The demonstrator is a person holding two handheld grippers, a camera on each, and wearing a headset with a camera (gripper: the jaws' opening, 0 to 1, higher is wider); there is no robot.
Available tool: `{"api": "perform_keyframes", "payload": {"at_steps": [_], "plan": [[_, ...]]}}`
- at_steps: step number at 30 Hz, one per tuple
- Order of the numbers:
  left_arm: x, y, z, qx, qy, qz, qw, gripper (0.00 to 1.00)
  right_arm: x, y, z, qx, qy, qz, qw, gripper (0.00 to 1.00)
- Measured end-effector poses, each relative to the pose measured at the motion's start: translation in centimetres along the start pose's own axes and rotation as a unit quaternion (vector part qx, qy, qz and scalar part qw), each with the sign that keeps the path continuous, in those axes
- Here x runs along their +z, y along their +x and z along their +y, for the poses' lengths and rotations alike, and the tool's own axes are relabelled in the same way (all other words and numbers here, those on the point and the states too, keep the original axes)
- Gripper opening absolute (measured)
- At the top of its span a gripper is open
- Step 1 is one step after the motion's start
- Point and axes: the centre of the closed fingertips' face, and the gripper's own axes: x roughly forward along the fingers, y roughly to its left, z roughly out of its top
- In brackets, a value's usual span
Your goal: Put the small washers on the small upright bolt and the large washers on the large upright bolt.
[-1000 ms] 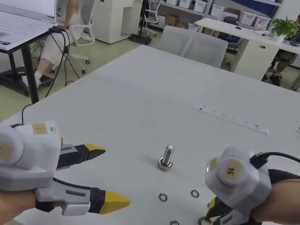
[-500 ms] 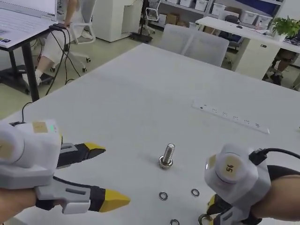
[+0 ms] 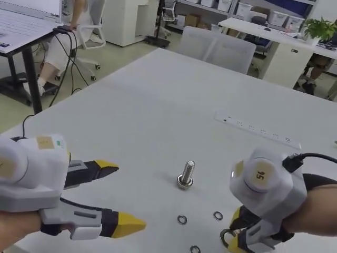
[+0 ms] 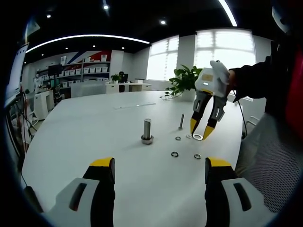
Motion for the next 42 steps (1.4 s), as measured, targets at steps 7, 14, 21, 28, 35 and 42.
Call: {"api": "perform_keyframes", "payload": {"at_steps": [7,14,21,28,35,42], "plan": [[0.0,0.0,0.0,-0.001,0.0,0.0,1.0,0.77,1.0,-1.1,-0.7,-0.007,-0.001,-0.01,0.9999,0.24],[0.2,0.1,0.0,-0.003,0.0,-0.001,1.0,0.77,1.8,-2.2,-1.8,-0.018,-0.005,-0.016,0.9997,0.24],[0.2,0.3,0.2,-0.003,0.002,0.0,1.0,0.77,3.5,-3.8,-3.6,-0.034,-0.014,-0.029,0.9989,0.24],[0.2,0.3,0.3,-0.002,0.001,0.0,1.0,0.77,5.2,-4.9,-5.0,-0.046,-0.029,-0.037,0.9978,0.24],[0.1,0.3,0.3,-0.001,0.001,0.002,1.0,0.77,7.0,-5.6,-6.2,-0.054,-0.045,-0.044,0.9965,0.24],[0.0,0.5,0.2,-0.002,0.0,0.005,1.0,0.77,7.8,-5.9,-7.0,-0.059,-0.056,-0.044,0.9957,0.24]]}}
